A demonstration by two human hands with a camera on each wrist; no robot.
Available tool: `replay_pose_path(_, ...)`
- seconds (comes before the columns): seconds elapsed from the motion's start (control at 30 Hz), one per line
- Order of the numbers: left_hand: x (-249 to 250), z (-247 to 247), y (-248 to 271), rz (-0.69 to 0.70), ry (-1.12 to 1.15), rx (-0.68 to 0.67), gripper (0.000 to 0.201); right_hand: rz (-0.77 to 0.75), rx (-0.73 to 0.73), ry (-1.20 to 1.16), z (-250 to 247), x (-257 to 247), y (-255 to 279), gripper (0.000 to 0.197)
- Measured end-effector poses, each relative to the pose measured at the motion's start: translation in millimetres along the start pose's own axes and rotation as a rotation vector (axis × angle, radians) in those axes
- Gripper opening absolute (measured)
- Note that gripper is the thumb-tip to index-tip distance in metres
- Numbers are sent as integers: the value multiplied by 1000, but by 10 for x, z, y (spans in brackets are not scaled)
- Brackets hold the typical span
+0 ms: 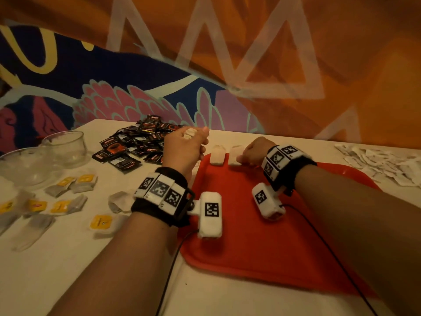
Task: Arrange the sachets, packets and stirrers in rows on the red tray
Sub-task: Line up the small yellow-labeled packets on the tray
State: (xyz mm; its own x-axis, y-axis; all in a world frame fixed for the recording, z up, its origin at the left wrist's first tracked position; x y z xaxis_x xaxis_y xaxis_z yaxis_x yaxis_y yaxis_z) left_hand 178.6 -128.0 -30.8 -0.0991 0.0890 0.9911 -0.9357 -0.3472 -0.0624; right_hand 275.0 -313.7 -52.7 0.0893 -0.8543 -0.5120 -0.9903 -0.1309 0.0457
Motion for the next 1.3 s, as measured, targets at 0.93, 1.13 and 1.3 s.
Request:
replay_pose_path(0.93, -77, 30, 23, -210, 84, -118, 40, -66, -72, 93, -105, -203, 55, 37)
replay_pose_path(1.13, -105, 141, 120, -361, 164, -274, 56, -365, -29, -217, -253, -380, 587, 12)
replay_pose_path(1.3, -94, 301, 262, -331, 29, -383, 59, -480, 56, -381, -272, -387, 881, 22)
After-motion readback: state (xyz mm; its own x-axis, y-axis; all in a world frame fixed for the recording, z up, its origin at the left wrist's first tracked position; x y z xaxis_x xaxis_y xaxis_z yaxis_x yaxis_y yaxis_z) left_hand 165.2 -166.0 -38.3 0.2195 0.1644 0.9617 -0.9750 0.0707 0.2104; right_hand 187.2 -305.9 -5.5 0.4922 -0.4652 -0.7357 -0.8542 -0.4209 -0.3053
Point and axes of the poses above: each hand's wrist, its own y-axis away from the middle knuckle, its own z-axis out of the palm, x = y × z, the point moved 4 cm from there along -y, towards the middle knuckle, and after that the axes turned 7 degrees about -z, right-handed, at the moved point
